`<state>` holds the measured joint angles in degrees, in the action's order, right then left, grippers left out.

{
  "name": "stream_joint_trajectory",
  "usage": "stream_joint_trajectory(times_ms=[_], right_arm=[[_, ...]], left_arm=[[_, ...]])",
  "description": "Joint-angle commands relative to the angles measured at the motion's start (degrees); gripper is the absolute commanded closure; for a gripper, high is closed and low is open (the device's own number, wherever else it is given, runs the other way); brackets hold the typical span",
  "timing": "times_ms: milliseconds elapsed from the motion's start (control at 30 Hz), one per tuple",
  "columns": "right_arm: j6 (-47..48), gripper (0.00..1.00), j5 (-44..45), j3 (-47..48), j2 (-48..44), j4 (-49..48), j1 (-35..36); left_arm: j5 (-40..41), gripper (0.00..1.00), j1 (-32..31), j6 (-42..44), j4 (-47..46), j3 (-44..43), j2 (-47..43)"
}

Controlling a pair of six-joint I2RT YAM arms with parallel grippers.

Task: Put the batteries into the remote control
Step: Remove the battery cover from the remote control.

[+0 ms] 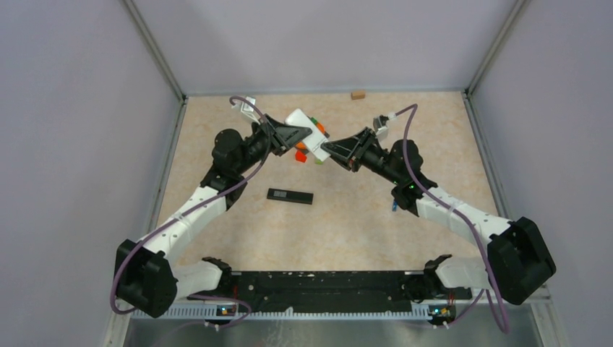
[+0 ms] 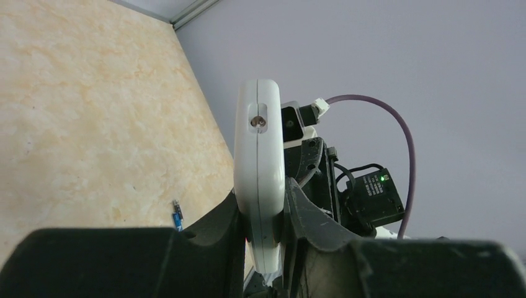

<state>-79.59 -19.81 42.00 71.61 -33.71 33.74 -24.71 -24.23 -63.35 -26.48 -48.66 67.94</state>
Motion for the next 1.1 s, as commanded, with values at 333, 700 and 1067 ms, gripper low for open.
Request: stream_joint_trajectory(times_ms=[333, 700, 1067], right_arm=[[-9.0, 0.66, -5.7, -0.9, 3.7, -0.8, -0.6], [-8.1, 0.58, -4.7, -1.7, 4.7, -2.2, -0.7], [-1.2, 0.42, -2.3, 1.0, 4.8, -3.1, -0.7]], left_arm=[[5.3, 1.0, 0.1, 9.4, -7.4, 2.4, -1.8], [5.6, 1.0, 0.1, 9.8, -7.1, 2.5, -0.8], [3.5, 1.0, 0.1, 7.0, -6.5, 2.2, 0.2]])
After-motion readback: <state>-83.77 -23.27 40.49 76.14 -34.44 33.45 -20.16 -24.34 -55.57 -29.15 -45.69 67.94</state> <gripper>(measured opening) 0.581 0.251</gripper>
